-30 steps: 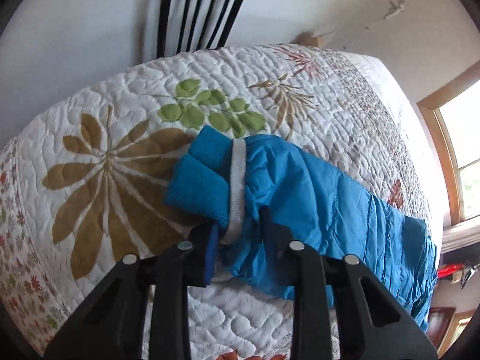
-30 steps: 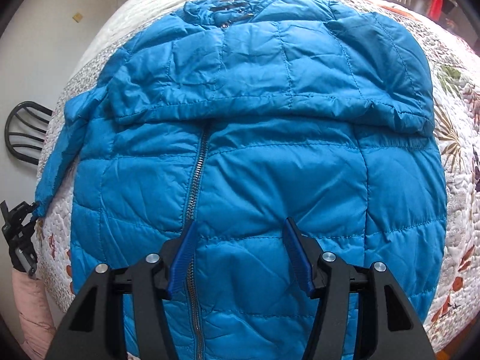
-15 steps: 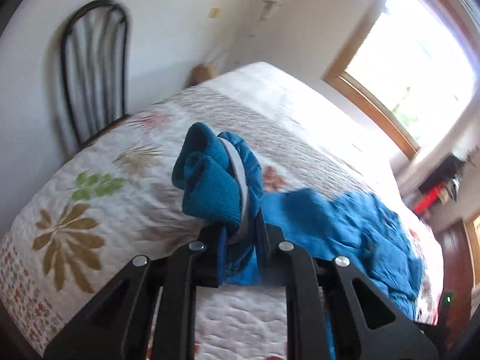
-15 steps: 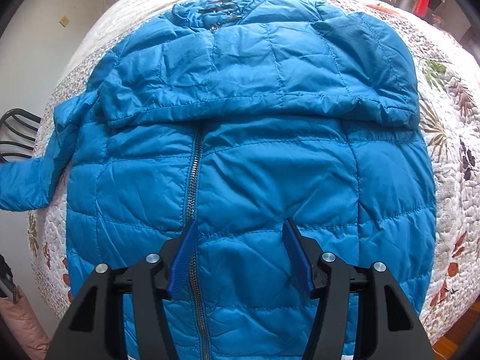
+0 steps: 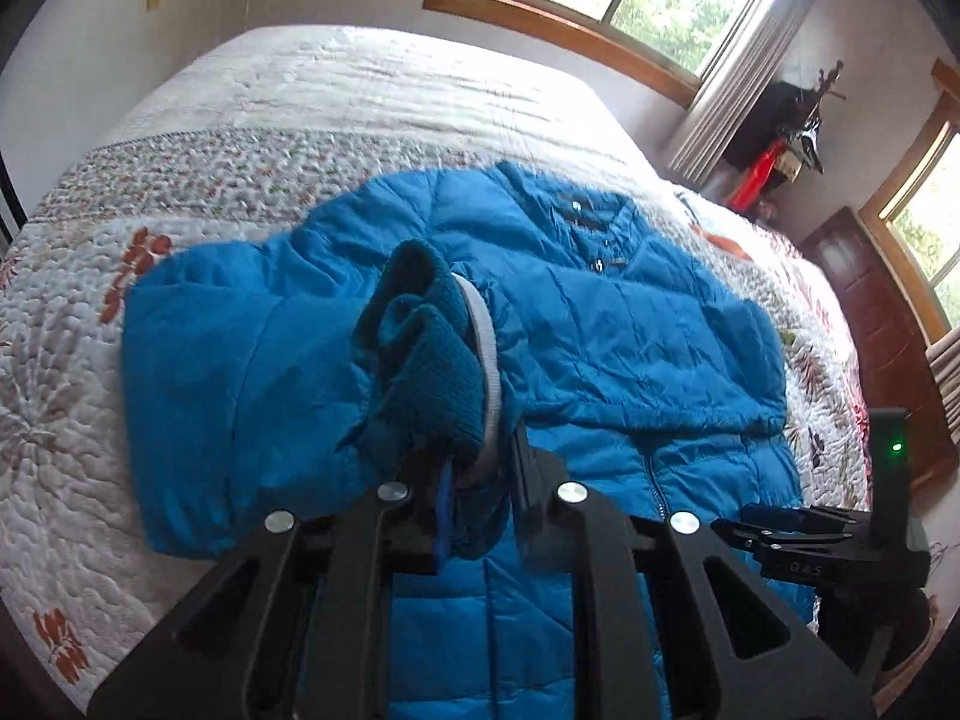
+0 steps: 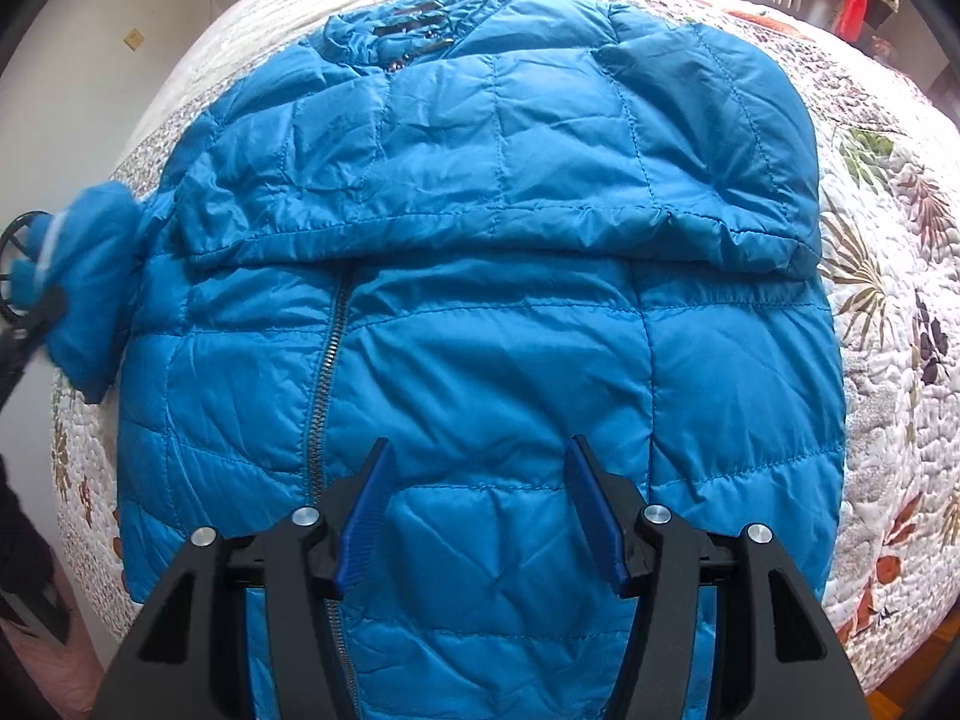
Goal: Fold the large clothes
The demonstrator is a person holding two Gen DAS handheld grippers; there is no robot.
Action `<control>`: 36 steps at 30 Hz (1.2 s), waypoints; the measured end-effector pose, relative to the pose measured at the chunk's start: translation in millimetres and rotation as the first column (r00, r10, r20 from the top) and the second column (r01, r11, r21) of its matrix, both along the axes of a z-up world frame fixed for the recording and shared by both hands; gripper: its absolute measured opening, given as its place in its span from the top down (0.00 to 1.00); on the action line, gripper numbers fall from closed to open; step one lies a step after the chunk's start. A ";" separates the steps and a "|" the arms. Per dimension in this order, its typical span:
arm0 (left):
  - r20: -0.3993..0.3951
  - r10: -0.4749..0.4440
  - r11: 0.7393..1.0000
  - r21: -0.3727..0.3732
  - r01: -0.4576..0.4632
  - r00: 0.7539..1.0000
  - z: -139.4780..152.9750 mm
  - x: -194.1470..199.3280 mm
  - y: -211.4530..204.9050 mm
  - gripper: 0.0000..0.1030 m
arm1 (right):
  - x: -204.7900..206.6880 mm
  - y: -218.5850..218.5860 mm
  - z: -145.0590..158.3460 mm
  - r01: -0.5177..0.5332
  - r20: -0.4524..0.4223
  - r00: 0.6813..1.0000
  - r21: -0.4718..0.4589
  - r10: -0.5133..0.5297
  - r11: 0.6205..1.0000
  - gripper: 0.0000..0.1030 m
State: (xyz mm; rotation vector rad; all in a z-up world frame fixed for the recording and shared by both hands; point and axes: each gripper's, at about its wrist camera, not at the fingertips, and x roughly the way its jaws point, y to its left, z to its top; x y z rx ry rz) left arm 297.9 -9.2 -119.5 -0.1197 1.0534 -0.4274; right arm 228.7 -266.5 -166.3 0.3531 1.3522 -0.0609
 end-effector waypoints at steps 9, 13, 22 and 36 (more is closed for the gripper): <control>-0.078 -0.005 0.998 0.067 0.010 0.997 -44.4 7.9 -22.5 0.83 | 3.7 -5.7 -7.7 -0.049 0.003 0.999 0.035 0.049 0.998 0.43; -0.105 -0.029 1.000 -0.004 0.029 0.994 -26.0 -3.5 -12.5 0.71 | 7.6 -7.1 -0.3 -0.062 0.014 0.998 0.030 0.061 0.998 0.43; -0.022 0.170 0.985 0.039 -0.169 0.985 9.3 -3.9 83.9 0.53 | 45.4 33.6 26.3 -0.169 0.123 0.981 0.170 0.149 0.971 0.33; -0.121 0.300 0.953 0.080 -0.292 0.946 -32.3 27.3 132.0 0.53 | 118.0 92.7 21.3 -0.291 0.136 0.956 0.282 0.262 0.914 0.85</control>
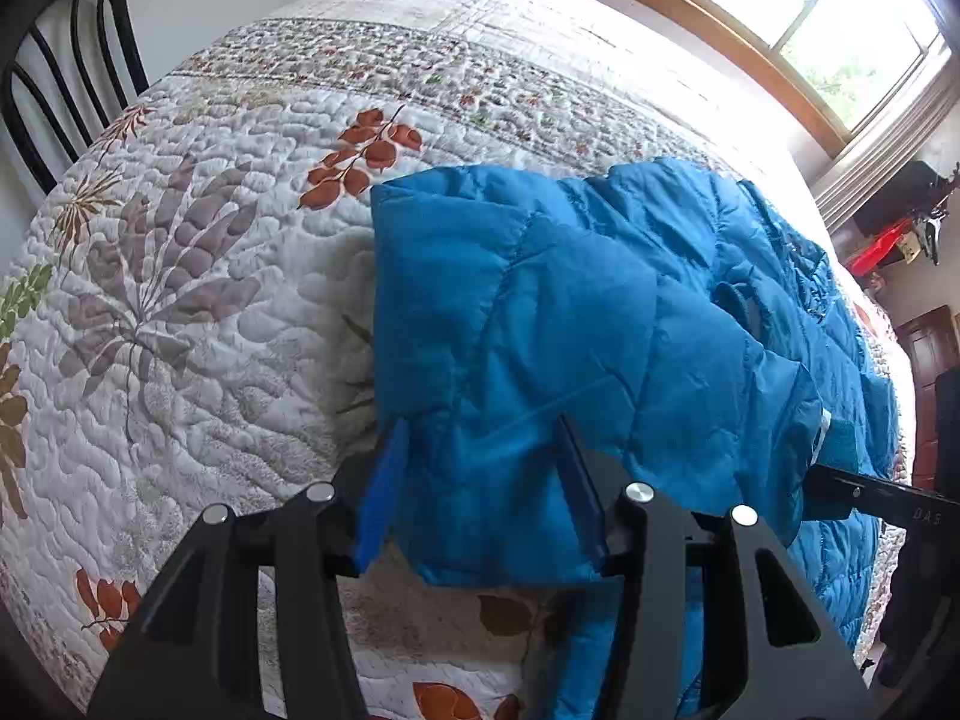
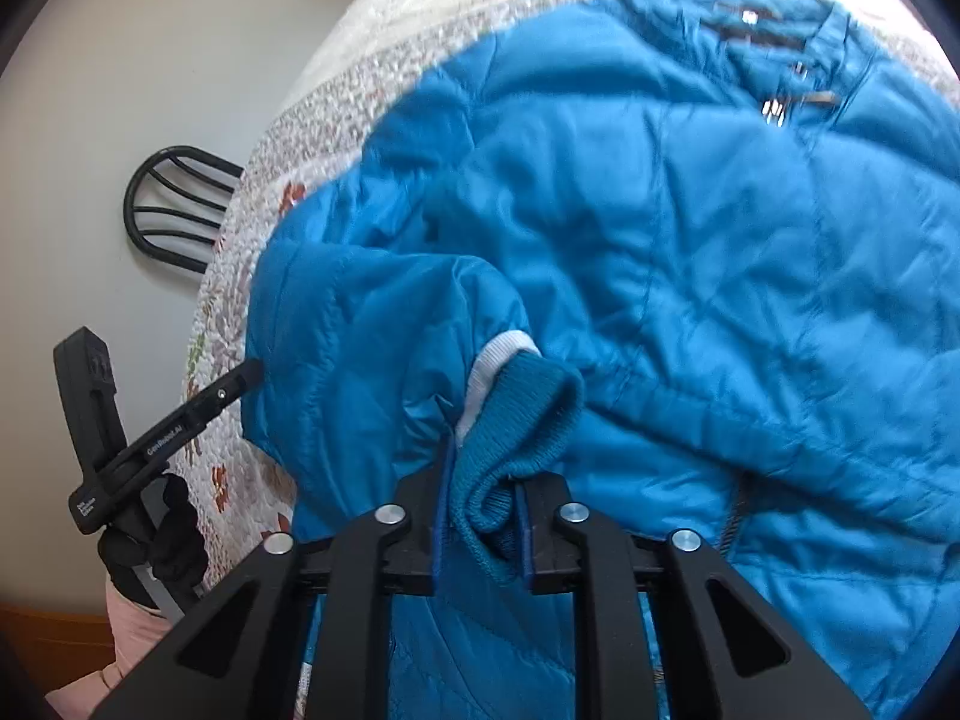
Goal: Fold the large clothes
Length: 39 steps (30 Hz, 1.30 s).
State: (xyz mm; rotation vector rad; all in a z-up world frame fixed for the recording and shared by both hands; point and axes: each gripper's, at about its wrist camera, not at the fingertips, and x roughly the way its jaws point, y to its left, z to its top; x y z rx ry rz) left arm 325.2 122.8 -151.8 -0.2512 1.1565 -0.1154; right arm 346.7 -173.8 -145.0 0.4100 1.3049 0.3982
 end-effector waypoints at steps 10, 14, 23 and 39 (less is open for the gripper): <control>0.119 -0.139 0.990 -0.003 0.140 0.983 36.8 23.3 -82.8 0.53 | -22.0 -130.4 66.0 0.206 0.142 0.972 -0.136 -0.187 0.969 0.87; 0.149 -0.214 0.977 0.029 0.212 0.965 42.5 33.2 -132.1 0.54 | -37.1 -189.9 67.3 0.310 0.162 0.946 -0.212 -0.280 0.927 0.87; 0.039 -0.277 0.956 0.111 0.272 0.960 -2.9 58.2 -190.7 0.55 | -38.3 -254.4 4.2 0.387 0.048 0.921 -0.223 -0.386 0.895 0.87; 0.086 -0.241 0.970 0.061 0.236 0.967 24.5 42.1 -169.5 0.54 | -65.2 -223.4 37.0 0.400 0.197 0.911 -0.214 -0.362 0.891 0.73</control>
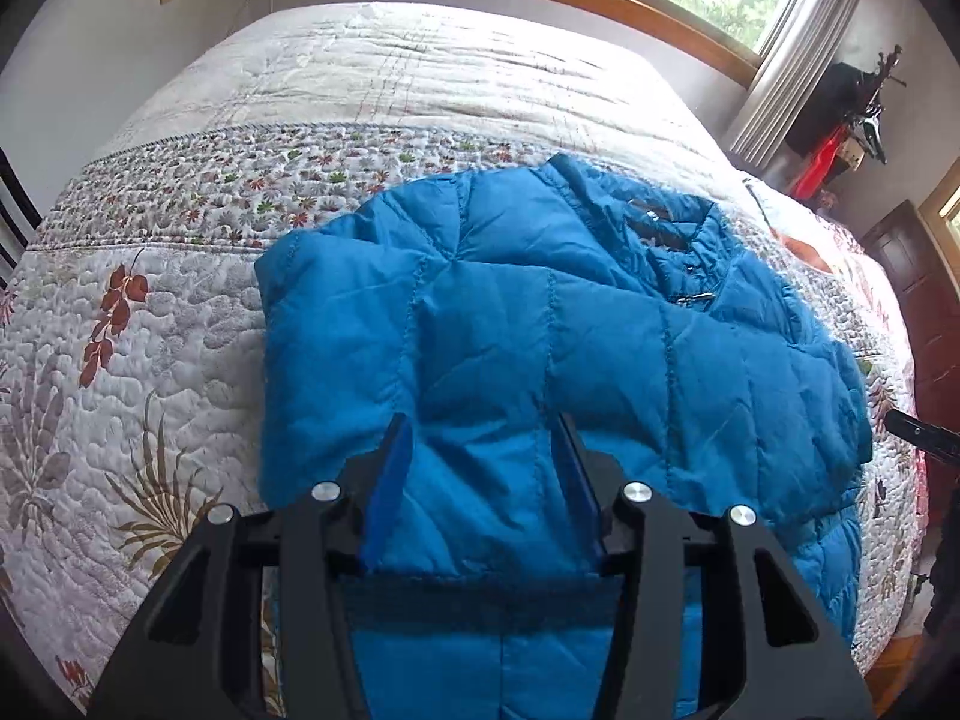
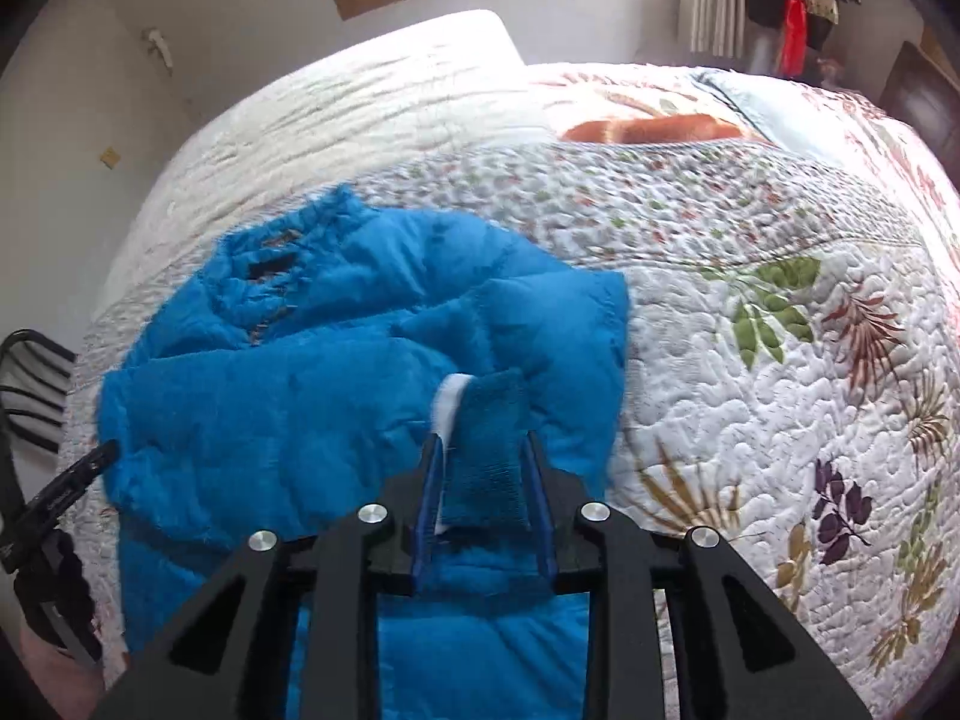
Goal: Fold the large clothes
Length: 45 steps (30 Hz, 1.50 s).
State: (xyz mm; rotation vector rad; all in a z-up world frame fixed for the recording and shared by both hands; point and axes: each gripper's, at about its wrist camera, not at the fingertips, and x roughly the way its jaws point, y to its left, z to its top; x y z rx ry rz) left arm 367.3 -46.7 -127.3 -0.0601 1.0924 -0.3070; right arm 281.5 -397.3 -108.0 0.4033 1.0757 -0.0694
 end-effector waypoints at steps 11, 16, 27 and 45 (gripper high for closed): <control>-0.065 -0.129 0.987 0.088 0.135 0.989 -38.9 -19.5 -55.6 0.52 | 32.1 82.8 -74.3 -0.143 -0.159 0.976 0.040 0.147 0.989 0.77; -0.060 -0.148 0.983 0.097 0.154 0.987 -52.3 -18.0 -54.3 0.52 | 44.1 80.1 -94.7 -0.130 -0.176 0.975 0.031 0.133 0.991 0.81; -0.069 -0.138 0.982 0.121 0.146 0.988 -51.7 -13.8 -57.9 0.52 | 40.1 79.5 -88.9 -0.137 -0.160 0.977 0.029 0.140 0.990 0.81; -0.215 0.063 0.998 0.036 -0.057 0.975 -19.6 -193.4 152.5 0.32 | -228.1 35.6 -21.6 -0.028 -0.047 0.998 0.101 0.033 0.995 0.40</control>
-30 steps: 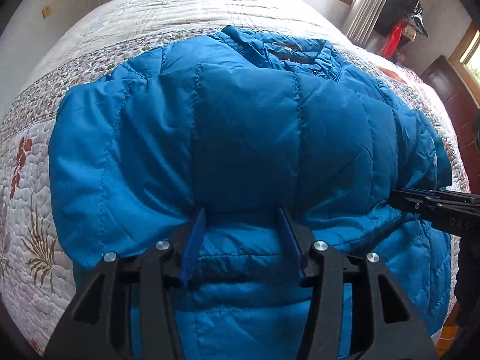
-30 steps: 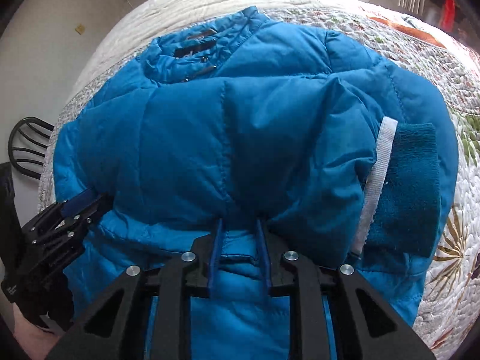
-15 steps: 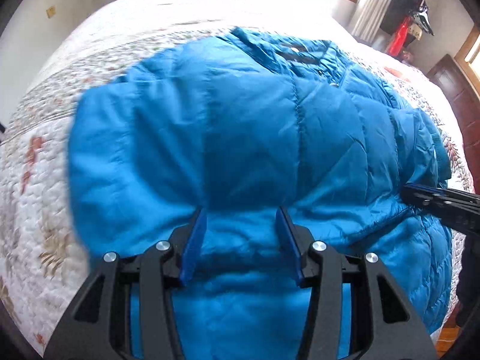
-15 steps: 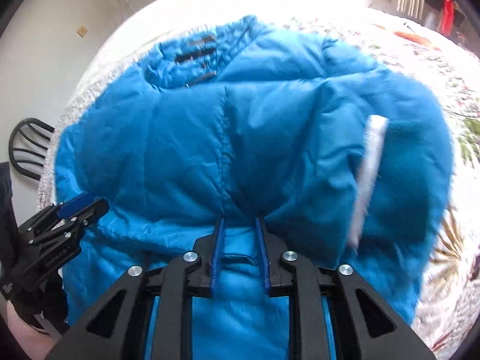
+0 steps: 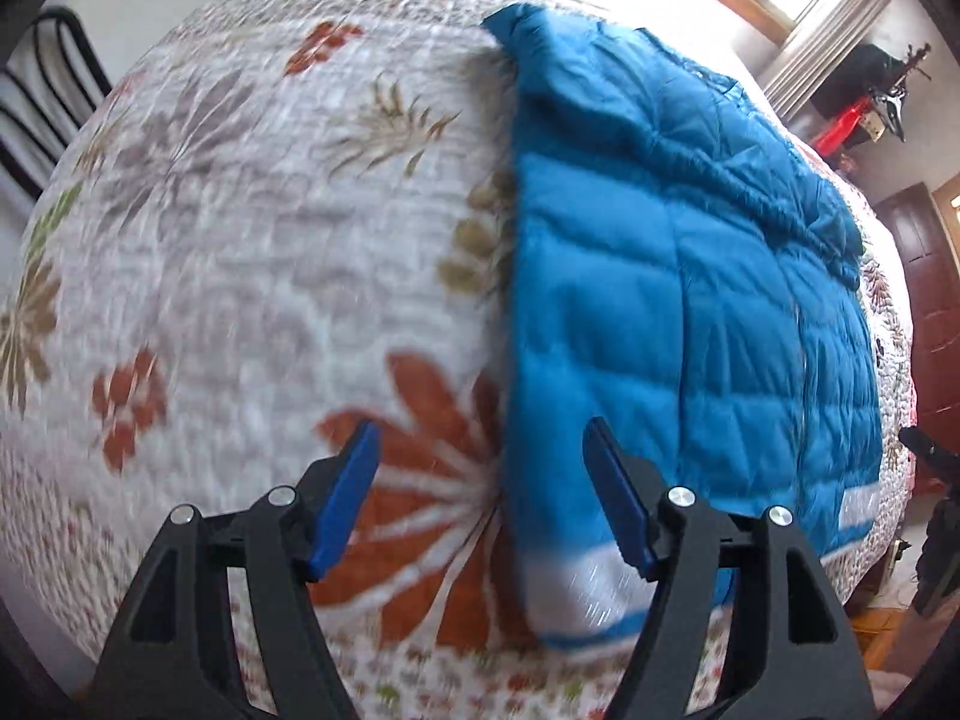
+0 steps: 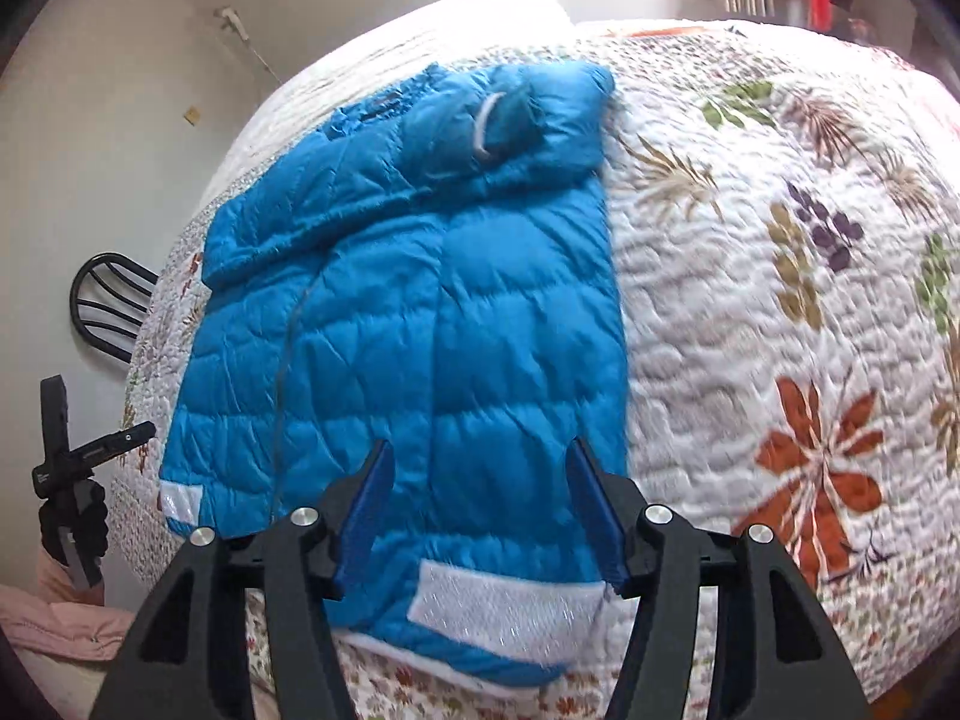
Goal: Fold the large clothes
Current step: 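Grasp the white-banded hem corners with both grippers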
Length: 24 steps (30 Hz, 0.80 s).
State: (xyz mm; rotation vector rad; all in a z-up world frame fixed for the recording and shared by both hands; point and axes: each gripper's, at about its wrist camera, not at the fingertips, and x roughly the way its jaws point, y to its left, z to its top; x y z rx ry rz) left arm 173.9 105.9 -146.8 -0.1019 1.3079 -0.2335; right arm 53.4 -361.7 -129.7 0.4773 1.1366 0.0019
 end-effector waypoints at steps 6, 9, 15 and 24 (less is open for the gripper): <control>-0.074 -0.008 0.997 -0.080 0.002 0.997 -14.2 -37.3 5.3 0.32 | -37.5 -0.9 -20.6 0.009 -0.053 0.999 0.050 -0.007 0.999 0.38; -0.100 -0.011 0.994 -0.111 0.000 0.995 -25.3 -48.0 0.1 0.32 | -44.4 2.2 -32.2 -0.003 -0.063 0.998 0.097 0.009 0.995 0.38; -0.126 -0.010 0.983 -0.185 -0.013 0.992 -36.2 -57.1 -9.3 0.32 | -44.3 4.8 -50.2 -0.001 -0.095 0.995 0.095 0.010 0.995 0.36; -0.139 -0.061 0.972 -0.231 0.028 0.988 -42.5 -57.3 -33.9 0.44 | -39.3 2.2 -64.8 0.019 -0.114 0.993 0.137 -0.003 0.990 0.60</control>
